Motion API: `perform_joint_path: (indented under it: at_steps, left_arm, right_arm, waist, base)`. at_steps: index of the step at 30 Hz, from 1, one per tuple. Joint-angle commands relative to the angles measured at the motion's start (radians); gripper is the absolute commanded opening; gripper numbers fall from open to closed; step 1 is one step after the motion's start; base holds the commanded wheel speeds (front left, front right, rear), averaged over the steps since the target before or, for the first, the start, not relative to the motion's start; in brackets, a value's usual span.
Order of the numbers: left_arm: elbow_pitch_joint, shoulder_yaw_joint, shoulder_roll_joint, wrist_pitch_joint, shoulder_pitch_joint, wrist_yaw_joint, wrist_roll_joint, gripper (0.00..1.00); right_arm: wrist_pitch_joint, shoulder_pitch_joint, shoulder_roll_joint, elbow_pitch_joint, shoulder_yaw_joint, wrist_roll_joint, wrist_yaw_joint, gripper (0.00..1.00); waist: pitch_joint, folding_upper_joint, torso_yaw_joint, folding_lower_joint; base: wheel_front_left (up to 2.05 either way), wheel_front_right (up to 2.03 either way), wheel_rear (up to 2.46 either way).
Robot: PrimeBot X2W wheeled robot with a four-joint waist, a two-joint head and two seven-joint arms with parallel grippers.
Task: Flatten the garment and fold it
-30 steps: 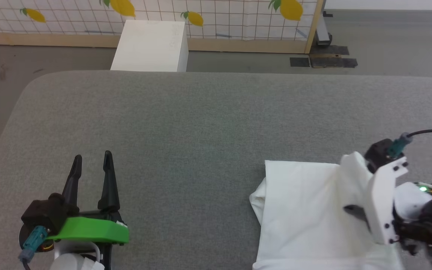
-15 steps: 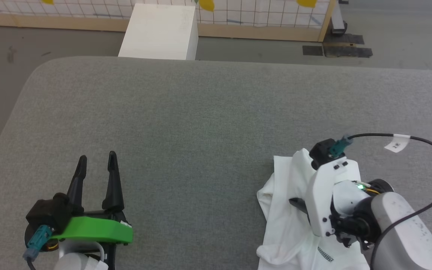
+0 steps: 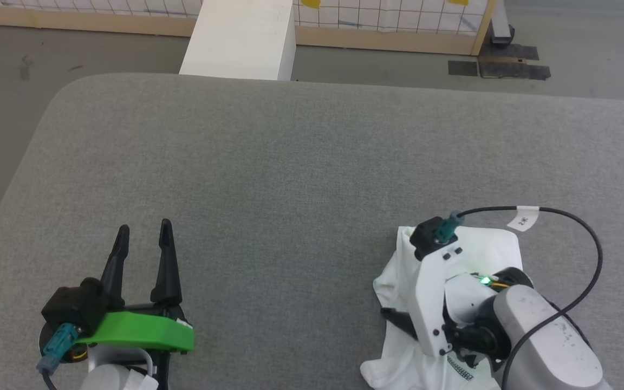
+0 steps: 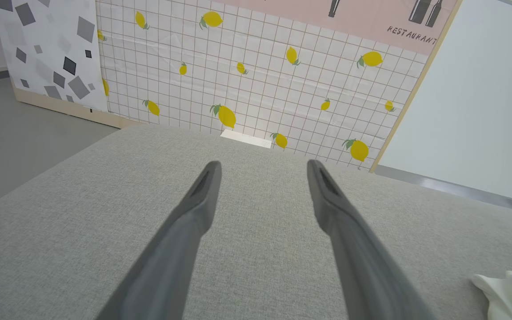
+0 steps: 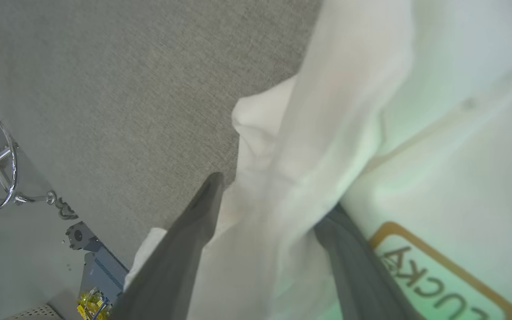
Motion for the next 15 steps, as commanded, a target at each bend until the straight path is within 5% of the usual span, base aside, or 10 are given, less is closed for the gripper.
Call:
perform_joint_path:
  at_steps: [1, 9, 15]
  left_arm:
    - [0.005, 0.004, -0.004, -0.005, -0.004, -0.005, -0.008, 1.00]
    - [0.014, 0.010, 0.001, -0.005, 0.018, -0.008, -0.006, 1.00]
    - [0.011, 0.011, 0.004, -0.005, 0.033, -0.008, -0.008, 1.00]
  right_arm:
    - [-0.004, -0.011, -0.007, -0.003, 0.022, 0.013, -0.002, 1.00]
    - [0.016, 0.006, -0.066, -0.169, 0.098, 0.133, -0.002, 1.00]
    - [-0.010, 0.036, -0.104, -0.300, 0.025, 0.164, -0.002, 1.00]
  waist:
    - [-0.012, 0.0091, -0.005, 0.0000]
    - [-0.068, 0.0091, -0.043, 0.0000]
    - [-0.094, 0.0091, -0.079, 0.0000]
  base:
    - [0.00, 0.00, 0.00]
    - [0.00, 0.00, 0.00]
    - [0.00, 0.00, 0.00]
